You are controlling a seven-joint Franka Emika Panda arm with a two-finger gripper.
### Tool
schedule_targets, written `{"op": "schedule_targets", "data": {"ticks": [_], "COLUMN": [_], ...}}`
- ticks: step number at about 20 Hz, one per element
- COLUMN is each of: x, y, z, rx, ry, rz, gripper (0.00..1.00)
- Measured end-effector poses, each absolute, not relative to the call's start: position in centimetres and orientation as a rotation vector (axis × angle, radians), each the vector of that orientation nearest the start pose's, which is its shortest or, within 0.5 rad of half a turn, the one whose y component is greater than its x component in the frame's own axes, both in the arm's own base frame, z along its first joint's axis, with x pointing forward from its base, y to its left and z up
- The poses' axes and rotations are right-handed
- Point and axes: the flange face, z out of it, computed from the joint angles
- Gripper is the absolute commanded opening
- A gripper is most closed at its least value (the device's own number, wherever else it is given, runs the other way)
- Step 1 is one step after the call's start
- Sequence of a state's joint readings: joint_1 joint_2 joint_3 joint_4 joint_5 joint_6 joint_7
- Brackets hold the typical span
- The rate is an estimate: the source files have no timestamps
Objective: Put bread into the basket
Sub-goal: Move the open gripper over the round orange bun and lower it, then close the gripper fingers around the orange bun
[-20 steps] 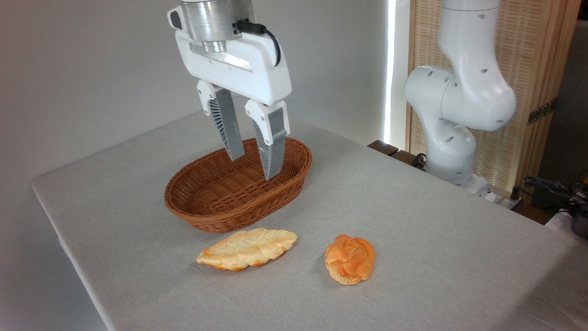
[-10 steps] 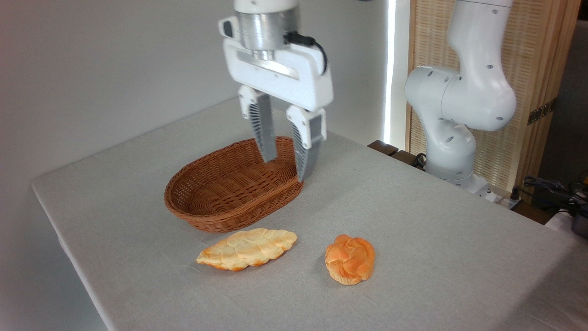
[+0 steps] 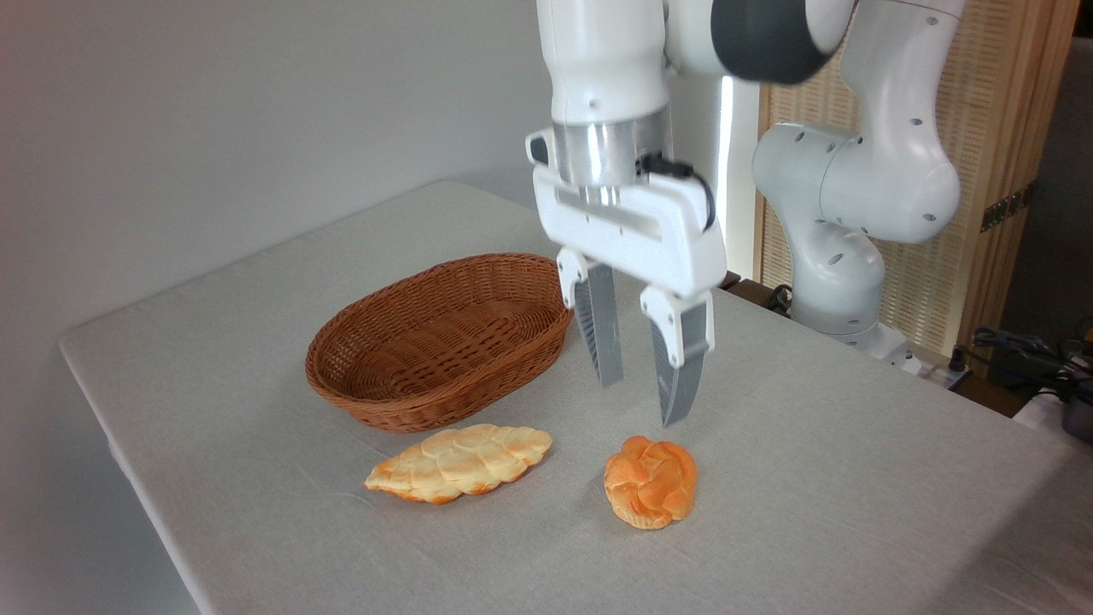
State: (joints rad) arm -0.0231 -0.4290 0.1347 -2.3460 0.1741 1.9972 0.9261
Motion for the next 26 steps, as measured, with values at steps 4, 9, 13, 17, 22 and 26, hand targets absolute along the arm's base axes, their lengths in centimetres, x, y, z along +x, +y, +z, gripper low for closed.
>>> {"op": "schedule_targets", "data": {"ticks": [4,9,13,17,22,26], "x": [42.3,42.1,42.1,42.3,42.2,42.2], "y": [6.8,6.6,6.6,6.5,7.1,7.0], "z": [45.8,44.0,42.6,41.3,41.1,41.1], "rx": [-2.699,-2.715,-2.718,-2.717,-2.734,-2.733], "ry": [1.309,1.333,1.34,1.346,1.334,1.336], "rz": [-0.05,-0.04,-0.035,-0.043,-0.051,-0.052], "gripper": [0.99,0.94,0.91,0.52,0.51,0.55]}}
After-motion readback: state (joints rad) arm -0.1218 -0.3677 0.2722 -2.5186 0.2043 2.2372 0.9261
